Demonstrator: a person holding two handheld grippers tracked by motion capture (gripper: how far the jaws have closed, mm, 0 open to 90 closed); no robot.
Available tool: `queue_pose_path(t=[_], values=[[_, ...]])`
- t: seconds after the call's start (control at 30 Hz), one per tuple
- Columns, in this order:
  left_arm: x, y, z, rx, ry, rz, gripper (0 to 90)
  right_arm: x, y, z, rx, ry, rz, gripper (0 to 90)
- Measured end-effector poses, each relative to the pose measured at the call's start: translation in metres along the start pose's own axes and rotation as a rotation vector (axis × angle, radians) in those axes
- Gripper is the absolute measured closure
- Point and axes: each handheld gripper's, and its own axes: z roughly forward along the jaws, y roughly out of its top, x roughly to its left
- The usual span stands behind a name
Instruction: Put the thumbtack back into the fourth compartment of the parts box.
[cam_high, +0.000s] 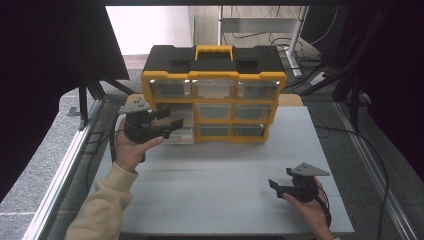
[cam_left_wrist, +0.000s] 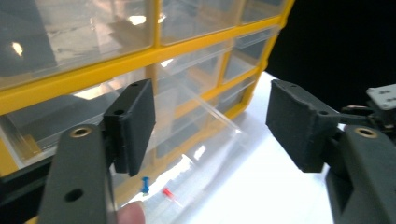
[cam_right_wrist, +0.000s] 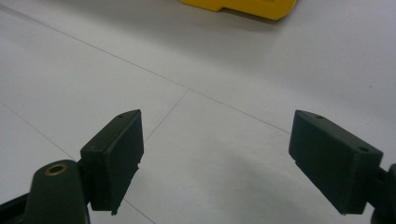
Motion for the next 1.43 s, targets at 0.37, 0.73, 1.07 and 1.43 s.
queue_pose_path(t=[0.37, 0.73, 1.07, 1.43], values=[[-0.031, -0.046, -0.025, 0.039, -0.033, 0.033, 29.6, 0.001, 0.001, -0.001, -0.005, -0.003, -0.003, 18.2], [-0.032, -0.105, -0.017, 0.149, 0.002, -0.003, 29.1, 0.002, 0.003, 0.003, -0.001, 0.002, -0.011, 18.1], [-0.007, -0.143, -0.008, 0.221, 0.098, -0.054, 28.2, 0.003, 0.004, 0.004, -0.004, 0.008, -0.017, 18.2], [-0.003, -0.150, -0.005, 0.242, 0.123, -0.049, 27.3, 0.002, 0.005, 0.002, -0.017, 0.015, -0.017, 18.2]])
